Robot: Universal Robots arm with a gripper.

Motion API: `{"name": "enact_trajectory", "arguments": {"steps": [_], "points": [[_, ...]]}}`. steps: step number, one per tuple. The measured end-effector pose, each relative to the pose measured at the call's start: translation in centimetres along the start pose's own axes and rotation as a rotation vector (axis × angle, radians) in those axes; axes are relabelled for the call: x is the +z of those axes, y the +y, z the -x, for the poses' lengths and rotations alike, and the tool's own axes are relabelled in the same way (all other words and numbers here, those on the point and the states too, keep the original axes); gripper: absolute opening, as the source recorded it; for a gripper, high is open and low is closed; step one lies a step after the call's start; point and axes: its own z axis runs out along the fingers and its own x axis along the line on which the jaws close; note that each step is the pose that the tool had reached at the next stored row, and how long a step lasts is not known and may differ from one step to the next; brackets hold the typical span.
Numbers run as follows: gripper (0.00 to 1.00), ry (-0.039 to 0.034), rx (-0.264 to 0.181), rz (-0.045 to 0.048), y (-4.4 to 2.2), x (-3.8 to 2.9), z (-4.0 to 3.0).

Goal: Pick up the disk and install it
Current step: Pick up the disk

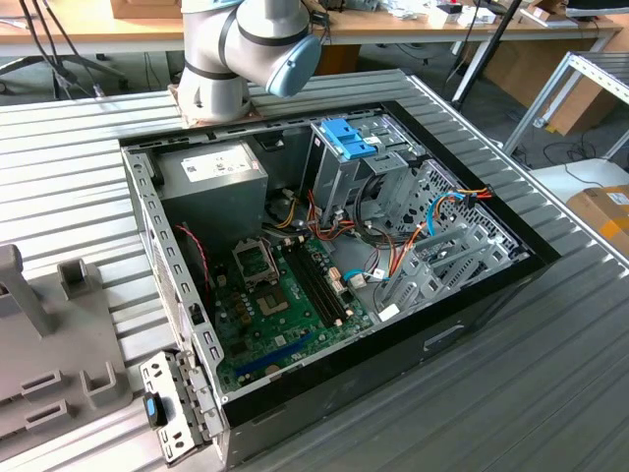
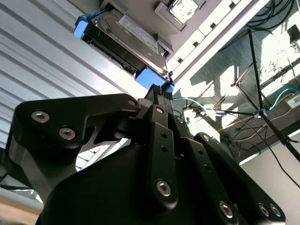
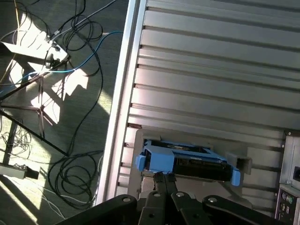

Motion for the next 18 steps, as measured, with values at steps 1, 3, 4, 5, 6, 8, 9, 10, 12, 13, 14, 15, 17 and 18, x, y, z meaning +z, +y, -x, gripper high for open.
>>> {"name": "enact_trajectory", "arguments": {"steps": [1, 3, 4, 5, 6, 8, 9, 10, 12, 13, 14, 15, 17, 18], "points": [[0.11, 0.0006, -0.017, -0.0006, 0.0, 0.0, 0.0], [0.11, 0.0015, -0.04, -0.0014, 0.0, 0.0, 0.0], [0.11, 0.0018, -0.05, -0.0018, 0.0, 0.0, 0.0], [0.11, 0.0023, -0.061, -0.0022, 0.0, 0.0, 0.0], [0.11, 0.0026, -0.07, -0.0025, 0.0, 0.0, 0.0], [0.11, 0.0035, -0.093, -0.0033, 0.01, 0.0, 0.0], [0.11, 0.0038, -0.105, -0.0037, 0.01, 0.01, 0.0], [0.11, 0.0046, -0.124, -0.0044, 0.01, 0.01, 0.0], [0.11, 0.0064, -0.172, -0.0061, 0.01, 0.02, 0.0], [0.11, 0.0077, -0.207, -0.0074, 0.01, 0.02, 0.0], [0.11, 0.0087, -0.234, -0.0083, 0.02, 0.03, 0.01], [0.11, 0.0093, -0.25, -0.0089, 0.02, 0.04, 0.0], [0.11, 0.0115, -0.306, -0.0109, 0.02, 0.05, 0.01], [0.11, 0.012, -0.322, -0.0115, 0.02, 0.06, 0.01]]}}
